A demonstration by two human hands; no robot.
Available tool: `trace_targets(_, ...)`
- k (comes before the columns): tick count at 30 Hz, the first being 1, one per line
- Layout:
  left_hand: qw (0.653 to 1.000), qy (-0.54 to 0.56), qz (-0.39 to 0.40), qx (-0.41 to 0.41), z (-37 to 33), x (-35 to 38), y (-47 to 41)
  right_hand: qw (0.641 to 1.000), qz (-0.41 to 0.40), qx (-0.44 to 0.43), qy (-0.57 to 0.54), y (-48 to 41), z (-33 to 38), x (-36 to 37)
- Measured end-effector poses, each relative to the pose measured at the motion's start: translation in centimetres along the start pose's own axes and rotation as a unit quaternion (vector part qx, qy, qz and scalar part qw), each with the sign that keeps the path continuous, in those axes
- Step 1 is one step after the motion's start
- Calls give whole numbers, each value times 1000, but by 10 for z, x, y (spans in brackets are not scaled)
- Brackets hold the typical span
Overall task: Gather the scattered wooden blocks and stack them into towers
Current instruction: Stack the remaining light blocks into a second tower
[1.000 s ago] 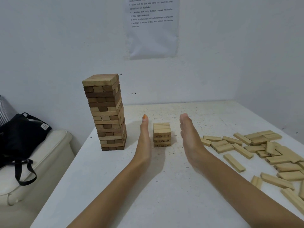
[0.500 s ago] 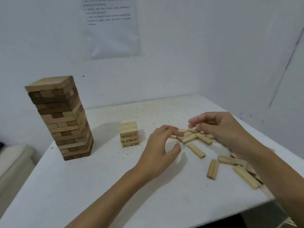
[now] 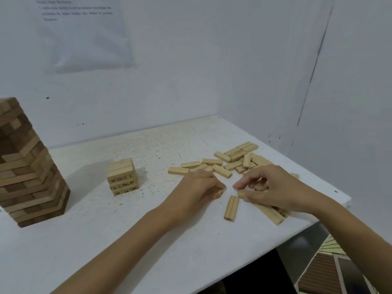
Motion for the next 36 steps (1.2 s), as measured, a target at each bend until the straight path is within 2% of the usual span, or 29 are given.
trace_targets(3, 999, 39, -8, -13, -2, -6, -3, 999, -31, -16, -33, -3, -1, -3)
trace_targets(8, 993, 78, -15, -90, 1, -10, -9, 976, -85, -31, -199, -14, -7, -23)
trace_targets(12, 975, 137, -27, -170, 12, -5, -24, 980, -84, -9, -182, -32, -17, -34)
trace_targets(17, 944, 225, -44, -236, 20, 4, -38, 997, -56, -46, 19, -63, -17, -32)
trace_targets(22, 918, 288, -30, -272, 16, 11, -38, 975, -89, -66, 195, -90, -27, -26)
trace_targets(28, 907, 303, -51, -289, 21, 7, -26, 952, -86, -113, 270, -97, -21, -18)
trace_targets(30, 895, 320, -63, -304, 25, 4, -19, 957, -111, -144, 226, -95, -15, -20)
trace_targets(32, 883, 338, -75, -316, 29, 0, -11, 973, -139, -148, 109, -92, -4, -22)
trace_targets(36, 873, 352, -81, -328, 36, -8, 10, 981, -137, -85, -111, -87, 14, -10)
Point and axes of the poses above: each hand's wrist, its own y-axis away from the middle knuckle, its own x-axis out of the palm, z = x × y, the point moved 6 cm from there along -y, towards the middle knuckle, and after that the axes turned 10 degrees about -y, right-handed, at the moved point
